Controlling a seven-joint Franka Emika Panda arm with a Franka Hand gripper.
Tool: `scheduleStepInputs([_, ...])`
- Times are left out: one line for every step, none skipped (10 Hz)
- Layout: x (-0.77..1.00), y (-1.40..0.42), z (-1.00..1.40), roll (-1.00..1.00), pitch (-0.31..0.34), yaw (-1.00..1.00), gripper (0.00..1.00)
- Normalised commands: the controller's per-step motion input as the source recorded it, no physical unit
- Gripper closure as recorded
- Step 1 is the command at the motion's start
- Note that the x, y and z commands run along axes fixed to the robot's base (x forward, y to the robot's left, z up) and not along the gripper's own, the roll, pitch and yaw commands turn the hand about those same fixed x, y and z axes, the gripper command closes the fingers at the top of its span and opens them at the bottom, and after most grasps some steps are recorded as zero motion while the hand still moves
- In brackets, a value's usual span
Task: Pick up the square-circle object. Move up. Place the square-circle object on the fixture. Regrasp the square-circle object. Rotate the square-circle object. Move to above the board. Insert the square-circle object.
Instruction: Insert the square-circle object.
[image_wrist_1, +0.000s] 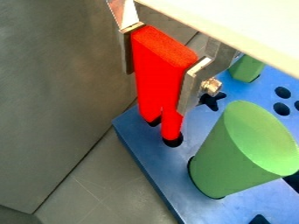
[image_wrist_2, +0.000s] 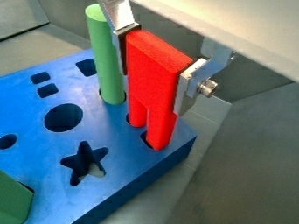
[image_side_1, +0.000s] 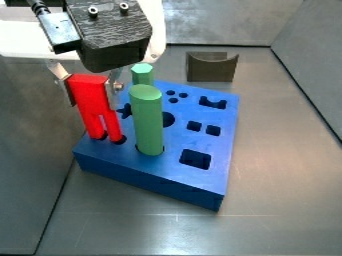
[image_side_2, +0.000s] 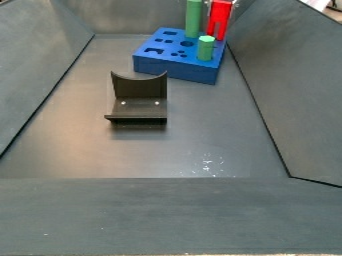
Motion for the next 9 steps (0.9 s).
scheduleStepInputs([0.0,0.0,-0.17,0.02,-0.04,0.0,1.0])
scheduleStepInputs([0.0,0.0,-0.25,0.09,-0.004,0.0,1.0])
scheduleStepInputs([0.0,0.1,-0.38,0.23,0.0,0.09,1.0])
scheduleStepInputs([0.0,0.08,-0.38,0.23,0.0,0.06,1.0])
scheduleStepInputs([0.0,-0.01,-0.26,0.14,0.0,0.01,1.0])
scheduleStepInputs([0.29,-0.21,-0.32,0.08,0.0,-0.05,1.0])
scheduleStepInputs([0.46,-0.25,-0.38,0.07,-0.014,-0.4,1.0])
scheduleStepInputs([0.35,-0.19,-0.31,0.13,0.0,-0.5,1.0])
scheduleStepInputs([0.29,-0.01,-0.27,0.08,0.0,-0.11,1.0])
